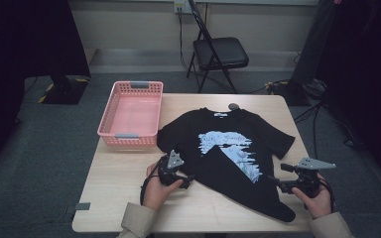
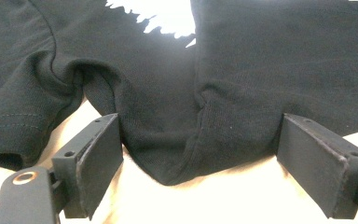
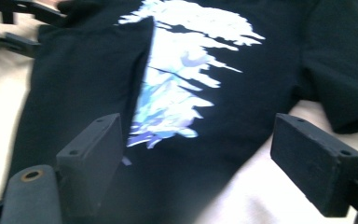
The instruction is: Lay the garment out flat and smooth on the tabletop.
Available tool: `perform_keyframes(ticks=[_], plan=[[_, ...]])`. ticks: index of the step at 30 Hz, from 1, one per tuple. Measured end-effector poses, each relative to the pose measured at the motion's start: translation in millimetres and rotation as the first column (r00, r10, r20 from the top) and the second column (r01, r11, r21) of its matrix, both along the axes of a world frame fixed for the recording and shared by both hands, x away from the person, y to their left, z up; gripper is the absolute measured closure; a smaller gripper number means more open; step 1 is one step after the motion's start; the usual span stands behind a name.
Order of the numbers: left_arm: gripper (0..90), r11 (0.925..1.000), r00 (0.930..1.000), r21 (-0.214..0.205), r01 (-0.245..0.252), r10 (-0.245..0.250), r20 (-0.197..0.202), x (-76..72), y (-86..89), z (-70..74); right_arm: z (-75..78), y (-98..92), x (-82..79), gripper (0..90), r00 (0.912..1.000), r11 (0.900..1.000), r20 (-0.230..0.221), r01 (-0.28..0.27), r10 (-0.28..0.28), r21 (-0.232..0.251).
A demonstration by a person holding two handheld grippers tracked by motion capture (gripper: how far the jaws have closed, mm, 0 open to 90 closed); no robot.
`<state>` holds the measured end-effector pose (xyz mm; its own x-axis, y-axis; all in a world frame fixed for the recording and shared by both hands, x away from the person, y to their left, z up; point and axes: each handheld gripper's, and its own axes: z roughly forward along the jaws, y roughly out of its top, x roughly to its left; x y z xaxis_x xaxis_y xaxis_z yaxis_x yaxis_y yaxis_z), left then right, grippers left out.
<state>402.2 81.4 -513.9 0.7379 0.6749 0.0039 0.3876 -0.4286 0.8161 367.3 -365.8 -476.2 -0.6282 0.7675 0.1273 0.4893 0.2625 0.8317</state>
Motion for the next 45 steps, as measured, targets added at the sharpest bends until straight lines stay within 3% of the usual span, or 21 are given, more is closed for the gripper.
perform_keyframes(ticks=[9,11,21,32,35,41,45], plan=[[14.2,1.0000,1.0000,0.000,0.000,0.000,0.000,0.0,0.0,0.0,-10.7,0.4,19.1,12.6,0.9998,0.9980,-0.012,0.015,-0.016,-0.061],[14.2,1.0000,1.0000,0.000,0.000,0.000,0.000,0.0,0.0,0.0,-14.3,4.3,25.1,12.6,0.9999,0.9949,-0.015,0.006,-0.008,-0.100],[14.2,1.0000,1.0000,0.000,-0.001,0.001,-0.001,-0.2,0.0,0.0,-24.1,8.0,41.3,12.7,0.9991,0.9807,-0.033,0.021,-0.028,-0.194],[15.3,0.9999,1.0000,0.009,0.009,-0.009,0.001,-0.6,1.5,0.9,-25.1,5.3,42.2,11.3,0.9982,0.9782,-0.051,0.022,-0.033,-0.206],[16.3,0.9998,0.9996,0.017,0.015,-0.015,0.024,-3.1,0.4,3.7,-25.1,5.2,42.8,10.5,0.9981,0.9781,-0.052,0.022,-0.034,-0.207],[16.0,0.9956,0.9995,-0.089,0.029,-0.028,0.016,-1.6,-4.2,17.8,-25.2,5.1,43.4,9.9,0.9980,0.9780,-0.054,0.019,-0.031,-0.208],[15.9,0.9918,0.9994,-0.123,0.032,-0.031,0.014,4.5,-13.8,29.0,-25.2,5.1,43.4,9.8,0.9980,0.9779,-0.054,0.019,-0.031,-0.208]])
